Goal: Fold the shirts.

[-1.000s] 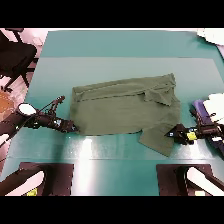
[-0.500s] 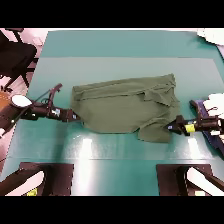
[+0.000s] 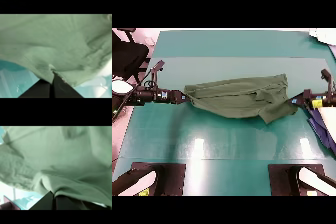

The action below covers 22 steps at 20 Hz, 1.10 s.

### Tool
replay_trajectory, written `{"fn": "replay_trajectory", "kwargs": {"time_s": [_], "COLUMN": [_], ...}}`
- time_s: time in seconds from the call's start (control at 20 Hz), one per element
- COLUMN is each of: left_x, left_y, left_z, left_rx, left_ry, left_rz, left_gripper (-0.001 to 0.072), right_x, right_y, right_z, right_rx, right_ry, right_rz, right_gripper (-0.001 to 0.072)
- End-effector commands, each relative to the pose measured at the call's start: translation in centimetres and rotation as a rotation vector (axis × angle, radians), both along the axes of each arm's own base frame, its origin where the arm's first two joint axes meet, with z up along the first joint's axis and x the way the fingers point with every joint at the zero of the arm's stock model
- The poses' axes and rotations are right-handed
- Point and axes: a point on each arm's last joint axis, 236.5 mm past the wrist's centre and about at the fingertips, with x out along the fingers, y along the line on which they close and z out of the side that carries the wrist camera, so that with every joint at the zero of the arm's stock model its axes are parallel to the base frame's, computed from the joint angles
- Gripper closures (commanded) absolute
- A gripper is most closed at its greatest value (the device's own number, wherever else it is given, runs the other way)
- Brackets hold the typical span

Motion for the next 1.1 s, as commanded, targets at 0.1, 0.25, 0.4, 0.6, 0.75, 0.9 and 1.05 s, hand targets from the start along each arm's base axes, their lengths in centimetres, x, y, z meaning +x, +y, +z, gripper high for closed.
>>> {"fn": "replay_trajectory", "kwargs": {"time_s": [0.1,0.25,0.4,0.6,0.75,0.9,1.05], "left_x": [4.9,7.0,8.2,9.9,11.6,12.9,13.2], "left_y": [2.8,4.1,3.9,3.2,3.5,4.9,5.3], "left_z": [1.8,2.0,0.5,-1.5,-2.4,-2.6,-3.0], "left_rx": [0.037,0.058,0.091,0.143,0.188,0.219,0.273], "left_ry": [-0.161,-0.222,-0.232,-0.263,-0.312,-0.349,-0.379], "left_rz": [0.182,0.263,0.264,0.27,0.315,0.376,0.355], "left_gripper": [0.0686,0.0685,0.0685,0.0685,0.0685,0.0685,0.0685], "right_x": [4.8,7.7,10.7,14.5,16.8,18.9,20.0], "right_y": [-1.7,-2.2,-3.0,-3.9,-3.3,-2.0,-1.0], "right_z": [0.1,-0.6,-0.9,-1.3,-2.3,-3.1,-4.3], "right_rx": [0.034,0.101,0.141,0.162,0.158,0.149,0.15], "right_ry": [-0.007,-0.001,-0.022,-0.058,-0.07,-0.09,-0.062], "right_rz": [-0.001,-0.014,-0.019,-0.013,0.026,0.07,0.091], "right_gripper": [0.0692,0.0692,0.0693,0.0693,0.0692,0.0693,0.0693]}}
